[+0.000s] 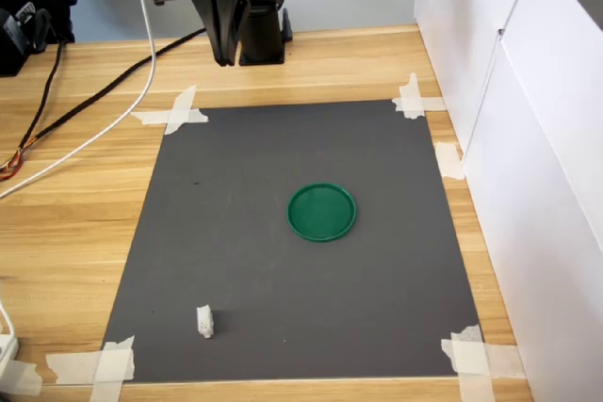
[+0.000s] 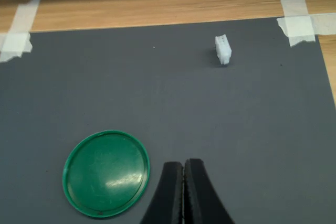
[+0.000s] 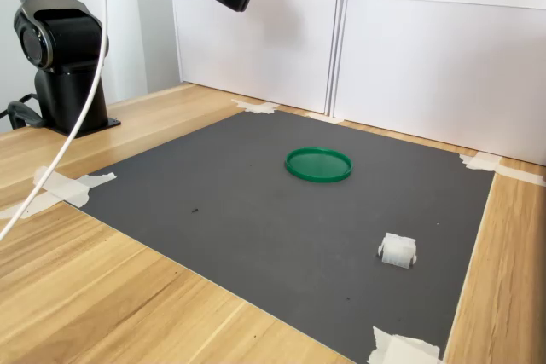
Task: Grasp a white terminal and put it in the green lid.
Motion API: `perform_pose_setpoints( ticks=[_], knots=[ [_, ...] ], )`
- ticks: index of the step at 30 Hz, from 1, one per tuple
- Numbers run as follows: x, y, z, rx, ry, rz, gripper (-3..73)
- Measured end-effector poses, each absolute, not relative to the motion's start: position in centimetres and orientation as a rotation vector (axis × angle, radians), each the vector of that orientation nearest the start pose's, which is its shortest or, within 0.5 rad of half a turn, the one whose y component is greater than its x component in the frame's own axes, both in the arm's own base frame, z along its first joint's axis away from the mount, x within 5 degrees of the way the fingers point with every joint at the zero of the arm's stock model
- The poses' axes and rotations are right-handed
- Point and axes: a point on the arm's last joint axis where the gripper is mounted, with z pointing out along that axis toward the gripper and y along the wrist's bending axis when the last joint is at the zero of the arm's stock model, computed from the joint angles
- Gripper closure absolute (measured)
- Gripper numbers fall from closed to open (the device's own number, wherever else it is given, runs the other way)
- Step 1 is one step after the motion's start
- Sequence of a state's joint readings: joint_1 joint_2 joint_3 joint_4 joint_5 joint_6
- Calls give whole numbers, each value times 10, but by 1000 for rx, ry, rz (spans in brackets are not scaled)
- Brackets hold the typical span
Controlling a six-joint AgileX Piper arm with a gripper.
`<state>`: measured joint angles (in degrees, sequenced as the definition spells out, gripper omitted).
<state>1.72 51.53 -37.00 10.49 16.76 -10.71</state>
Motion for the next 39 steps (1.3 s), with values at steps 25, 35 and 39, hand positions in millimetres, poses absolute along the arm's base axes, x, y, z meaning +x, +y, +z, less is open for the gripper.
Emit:
perform_pose_setpoints(
  ticks=[25,35,39],
  knots=[
    [301,16,342,-242,2281,24,716],
    [346,19,334,-538,2511,-7,716],
    [359,20,337,-593,2554,5,716]
  ],
)
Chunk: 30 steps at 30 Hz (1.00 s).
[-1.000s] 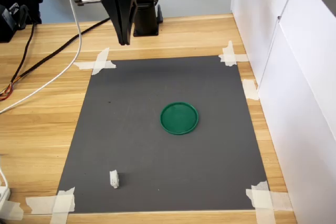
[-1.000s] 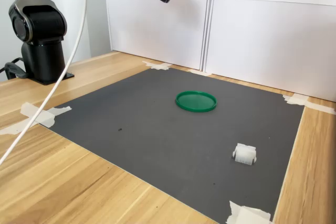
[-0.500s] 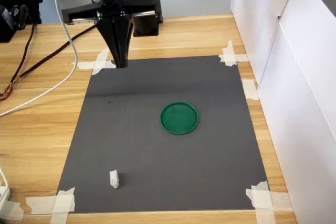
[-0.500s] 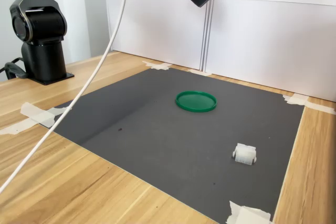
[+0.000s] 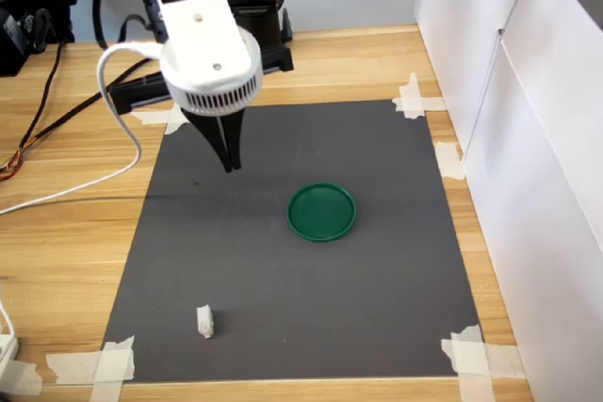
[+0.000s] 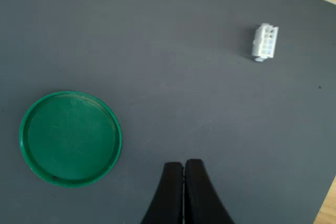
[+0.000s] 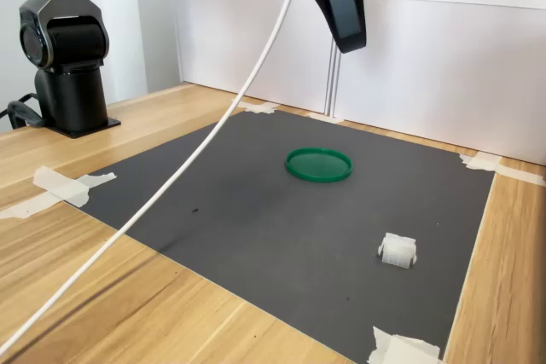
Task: Grasp a white terminal and put it in the green lid.
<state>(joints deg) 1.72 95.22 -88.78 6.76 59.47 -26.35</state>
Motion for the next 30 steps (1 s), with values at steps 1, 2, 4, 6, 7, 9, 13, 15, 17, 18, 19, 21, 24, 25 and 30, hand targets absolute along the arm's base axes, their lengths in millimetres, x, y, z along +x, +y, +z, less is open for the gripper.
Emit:
perform_pose_setpoints(
  ticks=[1,2,4,6,7,9,13,15,17,18,19,21,24,25,30],
  knots=[
    [362,20,339,-598,2556,6,716],
    [365,20,340,-601,2555,5,716],
    [371,19,341,-605,2546,5,716],
    [375,17,343,-604,2539,6,716],
    [378,15,343,-600,2541,5,716],
    [382,12,341,-604,2554,5,716],
    [391,3,333,-690,2560,-6,694],
    [395,-2,330,-755,2549,-14,660],
    [398,-6,329,-803,2544,-26,603],
    [399,-7,328,-826,2546,-28,562],
    [401,-6,326,-847,2549,-27,514],
    [405,-6,323,-861,2558,-22,400],
    [411,-7,318,-867,2567,-15,219],
    [412,-6,318,-868,2566,-12,166],
    [418,-6,320,-881,2581,15,7]
  ],
)
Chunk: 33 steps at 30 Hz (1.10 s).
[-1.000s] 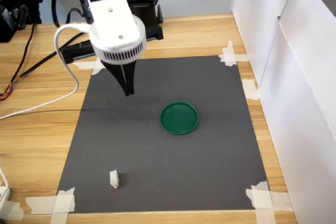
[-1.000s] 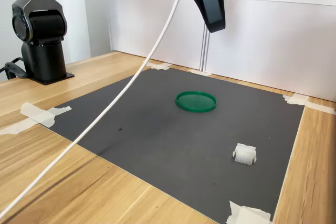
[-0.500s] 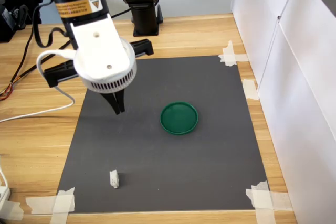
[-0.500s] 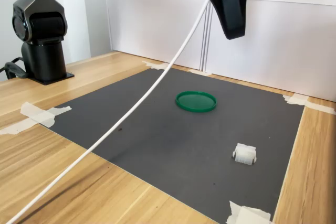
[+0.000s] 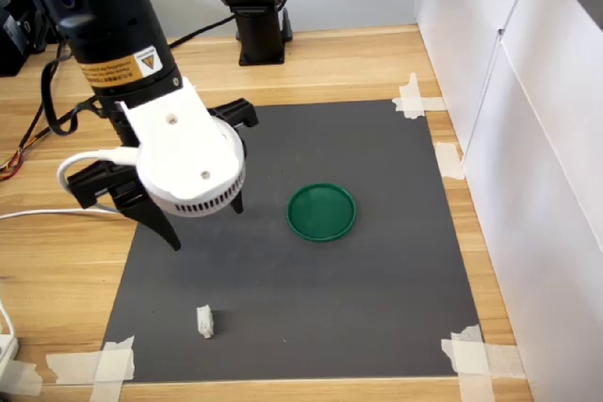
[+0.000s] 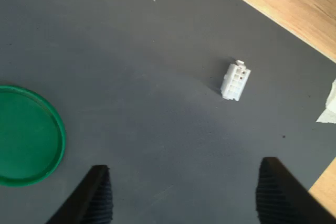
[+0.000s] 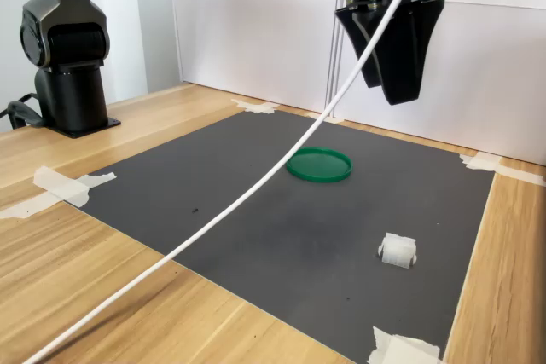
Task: Grasp a white terminal and put it in the green lid.
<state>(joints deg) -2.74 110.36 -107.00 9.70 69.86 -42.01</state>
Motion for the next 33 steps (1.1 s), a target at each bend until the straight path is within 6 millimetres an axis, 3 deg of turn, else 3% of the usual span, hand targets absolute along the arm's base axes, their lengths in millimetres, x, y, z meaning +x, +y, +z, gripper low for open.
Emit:
perform_pose_setpoints(
  ticks=[11,26,33],
  knots=[
    [438,-5,317,-809,2585,51,-14],
    [456,-9,268,-794,2712,56,-14],
    [462,8,248,-920,2731,11,16]
  ],
)
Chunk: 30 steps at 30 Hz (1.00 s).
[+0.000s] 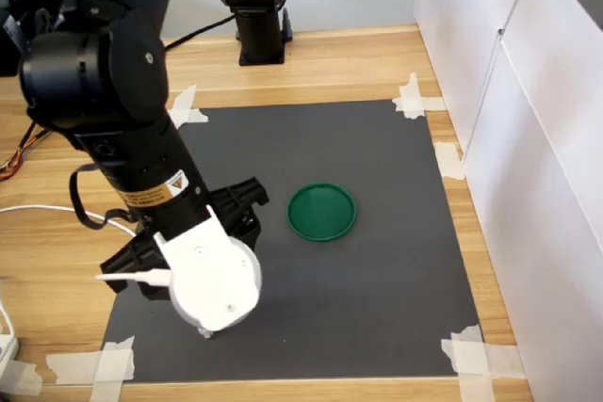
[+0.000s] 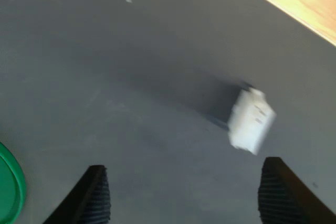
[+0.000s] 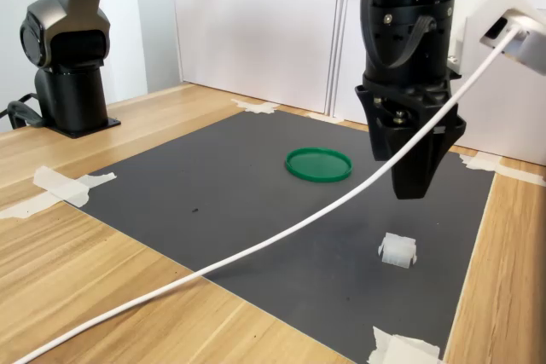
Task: Grasp a white terminal and put it in the green lid.
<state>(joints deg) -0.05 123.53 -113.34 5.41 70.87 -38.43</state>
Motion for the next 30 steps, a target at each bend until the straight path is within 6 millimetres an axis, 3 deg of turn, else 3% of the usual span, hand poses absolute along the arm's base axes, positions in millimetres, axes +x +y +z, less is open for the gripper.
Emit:
perform_pose_setpoints(
  ticks=[6,16,21,25,30],
  knots=[
    [464,23,239,-969,2733,21,37],
    [469,19,220,-968,2784,-32,38],
    [467,18,230,-965,2764,-46,39],
    [464,7,246,-921,2740,-52,40],
    [462,-22,253,-846,2754,-94,40]
  ],
)
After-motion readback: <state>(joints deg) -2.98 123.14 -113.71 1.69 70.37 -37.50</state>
